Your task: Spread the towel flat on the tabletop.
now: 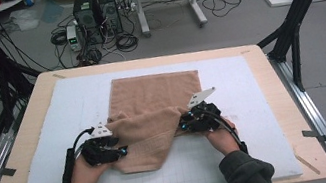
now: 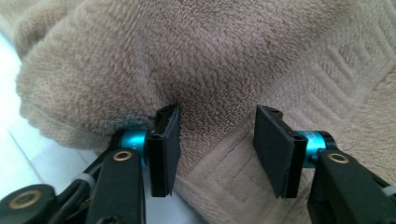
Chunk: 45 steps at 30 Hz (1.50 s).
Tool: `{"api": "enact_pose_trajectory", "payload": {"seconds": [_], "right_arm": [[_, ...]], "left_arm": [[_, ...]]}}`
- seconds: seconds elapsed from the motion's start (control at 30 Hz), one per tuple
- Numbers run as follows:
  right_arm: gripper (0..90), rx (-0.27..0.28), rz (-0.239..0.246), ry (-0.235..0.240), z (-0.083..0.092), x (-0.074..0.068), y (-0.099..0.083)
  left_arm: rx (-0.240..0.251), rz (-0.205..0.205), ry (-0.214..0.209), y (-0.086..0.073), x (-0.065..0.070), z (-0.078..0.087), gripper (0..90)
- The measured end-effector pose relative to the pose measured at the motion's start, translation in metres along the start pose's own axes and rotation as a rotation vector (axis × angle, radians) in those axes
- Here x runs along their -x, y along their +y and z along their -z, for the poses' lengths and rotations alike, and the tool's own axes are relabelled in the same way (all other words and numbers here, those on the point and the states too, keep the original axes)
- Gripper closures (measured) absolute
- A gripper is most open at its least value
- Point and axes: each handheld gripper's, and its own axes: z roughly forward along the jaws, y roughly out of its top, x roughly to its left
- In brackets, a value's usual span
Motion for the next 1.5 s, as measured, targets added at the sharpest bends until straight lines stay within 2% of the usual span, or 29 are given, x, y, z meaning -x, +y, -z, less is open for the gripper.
{"api": "enact_pose_trajectory", "payload": {"seconds": [0.07, 0.1, 0.13, 0.17, 0.2, 0.3, 0.57, 0.73, 0.8, 0.87, 1.03, 1.1, 1.13, 1.2, 1.27, 1.37, 1.4, 1.43, 1.5], "right_arm": [[77.9, -0.01, -0.006, 0.007, -0.005, 0.002, -0.001], [82.5, -0.016, -0.002, 0.009, -0.006, 0.002, -0.002], [85.6, -0.016, 0.0, 0.013, -0.006, 0.003, -0.002], [88.0, -0.016, 0.002, 0.017, -0.005, 0.003, -0.002], [88.8, -0.016, 0.013, 0.02, -0.003, 0.002, -0.002], [89.3, -0.004, 0.035, 0.023, 0.004, -0.001, -0.002], [89.5, 0.057, 0.065, 0.039, 0.037, -0.015, -0.009], [89.5, 0.063, 0.09, 0.046, 0.054, -0.03, -0.022], [89.6, 0.068, 0.084, 0.04, 0.061, -0.033, -0.03], [89.6, 0.059, 0.072, 0.02, 0.067, -0.031, -0.04], [89.7, 0.041, 0.021, -0.04, 0.08, -0.011, -0.057], [88.7, 0.034, 0.001, -0.052, 0.083, -0.006, -0.06], [85.0, 0.048, -0.011, -0.044, 0.085, -0.005, -0.06], [79.0, 0.094, -0.008, -0.044, 0.089, -0.009, -0.058], [72.3, 0.122, 0.017, -0.019, 0.088, -0.018, -0.053], [68.3, 0.103, 0.053, 0.012, 0.072, -0.029, -0.047], [66.5, 0.093, 0.059, 0.012, 0.065, -0.033, -0.047], [66.1, 0.077, 0.063, 0.012, 0.057, -0.035, -0.046], [64.8, 0.048, 0.062, 0.001, 0.041, -0.038, -0.047]], "left_arm": [[0.009, 0.006, 0.006, 0.0, -0.001, 0.0, 59.1], [0.009, 0.005, 0.005, 0.0, -0.002, 0.001, 68.5], [0.009, 0.016, 0.0, -0.001, -0.004, 0.001, 70.8], [0.011, 0.008, 0.012, -0.001, -0.004, 0.002, 76.4], [0.013, 0.007, 0.006, -0.001, -0.004, 0.002, 83.0], [0.015, 0.006, 0.004, -0.001, -0.004, 0.004, 85.7], [0.025, 0.019, -0.003, -0.003, -0.005, 0.009, 86.1], [0.049, 0.026, -0.016, -0.006, -0.005, 0.017, 86.5], [0.056, 0.029, -0.015, -0.007, -0.005, 0.022, 86.5], [0.069, 0.035, -0.014, -0.007, -0.005, 0.025, 86.5], [0.092, 0.044, -0.023, -0.006, -0.003, 0.031, 85.3], [0.092, 0.043, -0.049, -0.006, -0.002, 0.031, 76.6], [0.093, 0.039, -0.062, -0.006, 0.0, 0.031, 69.9], [0.091, 0.022, -0.075, -0.007, 0.002, 0.029, 62.8], [0.062, 0.019, -0.079, -0.007, 0.003, 0.024, 58.3], [0.006, 0.005, -0.059, -0.008, 0.004, 0.013, 59.0], [-0.002, -0.007, -0.055, -0.01, 0.004, 0.01, 61.5], [0.017, -0.018, -0.041, -0.011, 0.006, 0.009, 63.6], [0.016, -0.01, -0.041, -0.01, 0.005, 0.009, 67.3]]}}
